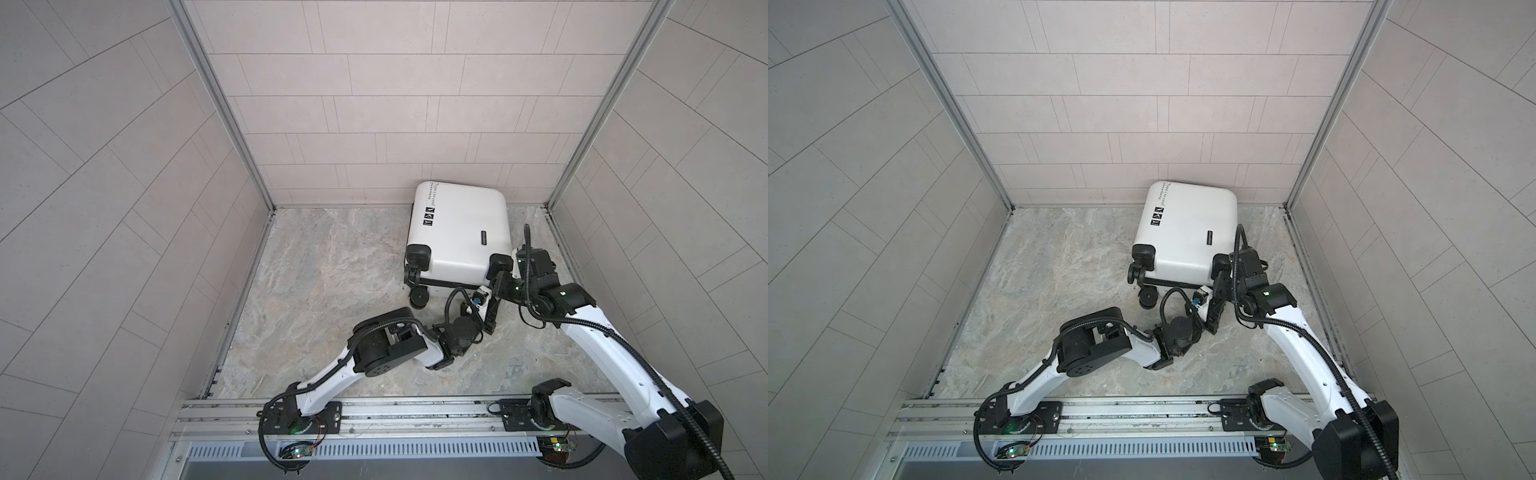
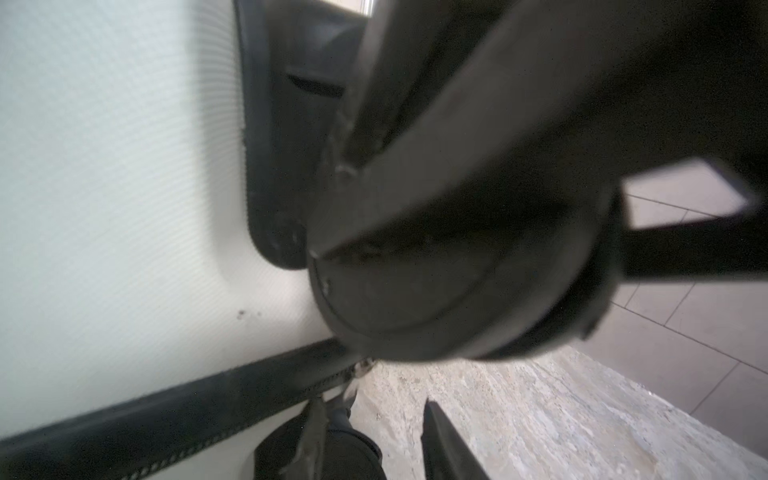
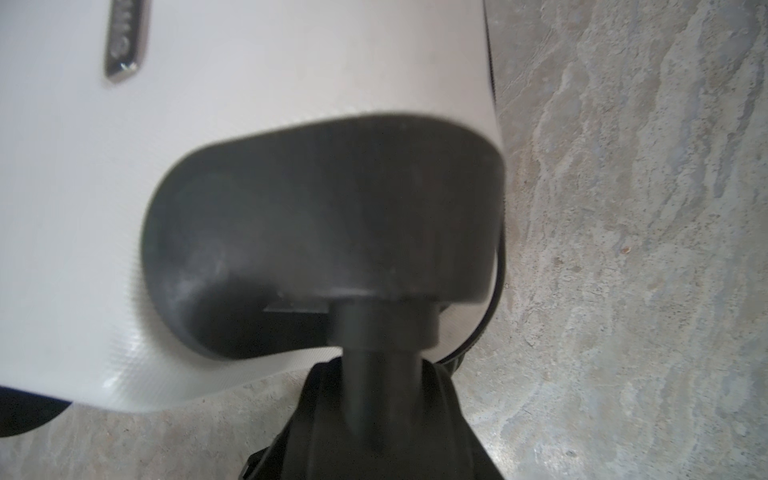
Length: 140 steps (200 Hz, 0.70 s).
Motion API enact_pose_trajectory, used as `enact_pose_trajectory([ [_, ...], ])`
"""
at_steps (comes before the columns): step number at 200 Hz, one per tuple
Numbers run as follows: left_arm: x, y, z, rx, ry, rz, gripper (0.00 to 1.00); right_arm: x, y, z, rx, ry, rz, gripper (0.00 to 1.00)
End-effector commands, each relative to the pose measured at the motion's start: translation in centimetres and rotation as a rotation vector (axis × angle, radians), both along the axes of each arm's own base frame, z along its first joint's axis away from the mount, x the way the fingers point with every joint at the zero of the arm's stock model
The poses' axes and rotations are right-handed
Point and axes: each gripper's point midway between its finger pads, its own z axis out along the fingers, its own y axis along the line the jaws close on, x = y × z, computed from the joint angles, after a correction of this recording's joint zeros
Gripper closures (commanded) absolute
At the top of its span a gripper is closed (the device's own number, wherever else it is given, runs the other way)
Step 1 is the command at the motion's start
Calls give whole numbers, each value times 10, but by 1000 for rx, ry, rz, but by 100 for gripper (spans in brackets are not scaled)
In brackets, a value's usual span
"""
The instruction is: Pack the luggage
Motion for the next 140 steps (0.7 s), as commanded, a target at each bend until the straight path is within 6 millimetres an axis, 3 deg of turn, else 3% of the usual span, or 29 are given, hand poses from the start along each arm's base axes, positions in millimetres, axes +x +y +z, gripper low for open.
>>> enact_pose_trajectory([
  [1,-48,-4,30,40,-92,-95,37,-11,18,6,51,7,79,100],
  [23,-57,28,33,104,-106,-36,33,-11,12,8,28,-14,69,91],
  [55,-62,84,61,144,-84,52,31,-7,7,13,10,-38,67,70],
  [95,-59,124,93,415,0,129,31,-4,1,20,-25,-59,63,40],
  [119,-51,159,117,504,50,233,30,-3,0,23,-29,-74,64,33],
  [140,-39,196,133,523,172,319,21,-3,1,22,-31,-73,74,29],
])
